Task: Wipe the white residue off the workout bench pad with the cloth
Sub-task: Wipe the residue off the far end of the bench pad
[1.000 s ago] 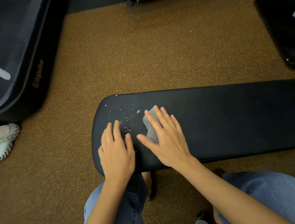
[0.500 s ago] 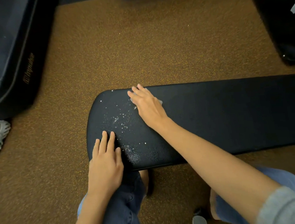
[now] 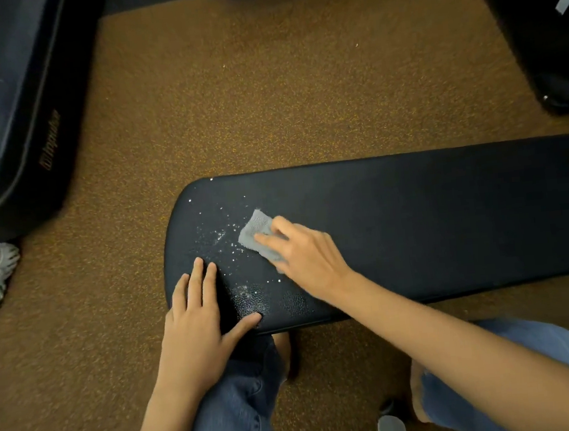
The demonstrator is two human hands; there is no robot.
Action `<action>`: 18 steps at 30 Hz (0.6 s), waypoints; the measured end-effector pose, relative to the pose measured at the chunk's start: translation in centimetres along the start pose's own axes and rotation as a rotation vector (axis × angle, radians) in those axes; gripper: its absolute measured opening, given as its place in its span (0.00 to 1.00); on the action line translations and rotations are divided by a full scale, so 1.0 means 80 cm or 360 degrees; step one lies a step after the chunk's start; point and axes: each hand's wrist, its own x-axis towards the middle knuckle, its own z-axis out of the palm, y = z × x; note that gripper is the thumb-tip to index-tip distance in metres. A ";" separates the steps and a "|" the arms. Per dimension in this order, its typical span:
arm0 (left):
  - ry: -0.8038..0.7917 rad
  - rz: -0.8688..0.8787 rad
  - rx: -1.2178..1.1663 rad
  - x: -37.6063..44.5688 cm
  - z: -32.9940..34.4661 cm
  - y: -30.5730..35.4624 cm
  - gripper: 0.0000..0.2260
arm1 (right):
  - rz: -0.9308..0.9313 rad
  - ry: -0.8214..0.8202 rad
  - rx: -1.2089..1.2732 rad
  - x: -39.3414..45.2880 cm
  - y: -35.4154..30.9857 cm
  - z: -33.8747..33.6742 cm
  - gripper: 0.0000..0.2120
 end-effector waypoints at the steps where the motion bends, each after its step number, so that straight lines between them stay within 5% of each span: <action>1: 0.0000 -0.0012 0.0009 0.001 0.001 0.001 0.49 | -0.0043 -0.0043 0.0007 0.009 0.006 -0.003 0.22; 9: -0.0016 0.0019 0.0008 -0.003 0.009 -0.001 0.48 | 0.0139 -0.0086 -0.0218 0.100 0.024 0.009 0.08; 12: -0.0024 0.0016 0.0057 -0.002 0.011 -0.001 0.49 | 0.0317 -0.0166 -0.0099 0.085 0.007 0.001 0.15; 15: -0.0024 0.0005 0.0061 -0.001 0.014 0.000 0.50 | 0.0186 -0.0281 0.0148 0.034 -0.019 -0.010 0.21; 18: -0.0015 0.0001 0.0050 -0.002 0.014 -0.001 0.50 | 0.0161 -0.0349 0.0203 0.015 -0.023 -0.010 0.19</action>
